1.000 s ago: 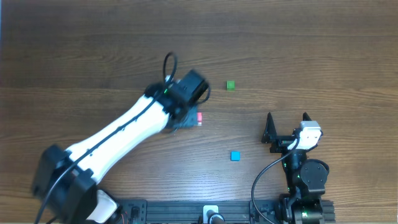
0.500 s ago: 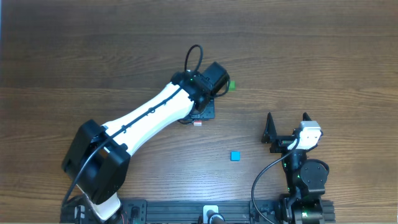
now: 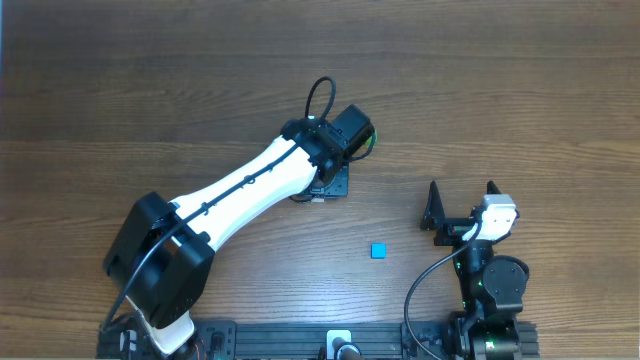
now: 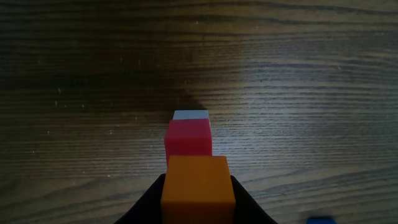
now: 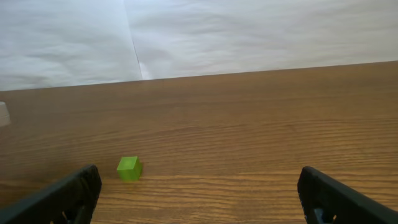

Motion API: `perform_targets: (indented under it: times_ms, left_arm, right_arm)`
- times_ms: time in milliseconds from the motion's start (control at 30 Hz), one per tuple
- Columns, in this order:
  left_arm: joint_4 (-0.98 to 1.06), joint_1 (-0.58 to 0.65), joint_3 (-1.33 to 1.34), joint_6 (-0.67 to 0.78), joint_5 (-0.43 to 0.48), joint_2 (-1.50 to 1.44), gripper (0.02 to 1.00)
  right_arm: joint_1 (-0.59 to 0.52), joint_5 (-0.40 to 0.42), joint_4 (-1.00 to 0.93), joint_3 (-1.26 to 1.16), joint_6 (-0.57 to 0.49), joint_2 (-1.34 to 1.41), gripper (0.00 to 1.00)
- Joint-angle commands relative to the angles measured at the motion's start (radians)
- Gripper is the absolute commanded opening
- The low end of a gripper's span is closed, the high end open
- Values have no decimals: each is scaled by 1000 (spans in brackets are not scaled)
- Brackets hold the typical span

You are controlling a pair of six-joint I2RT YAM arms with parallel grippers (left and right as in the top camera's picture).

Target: Stack Cubes

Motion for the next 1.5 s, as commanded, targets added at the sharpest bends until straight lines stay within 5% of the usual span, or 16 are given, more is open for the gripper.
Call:
perform_targets:
  times_ms: [33, 1500]
  left_arm:
    - [-1, 7, 15, 15, -1, 15, 112]
    - [2, 49, 14, -11, 60, 49, 121]
  right_arm:
    - [-5, -8, -2, -5, -2, -6, 993]
    - [-5, -8, -2, -5, -2, -6, 993]
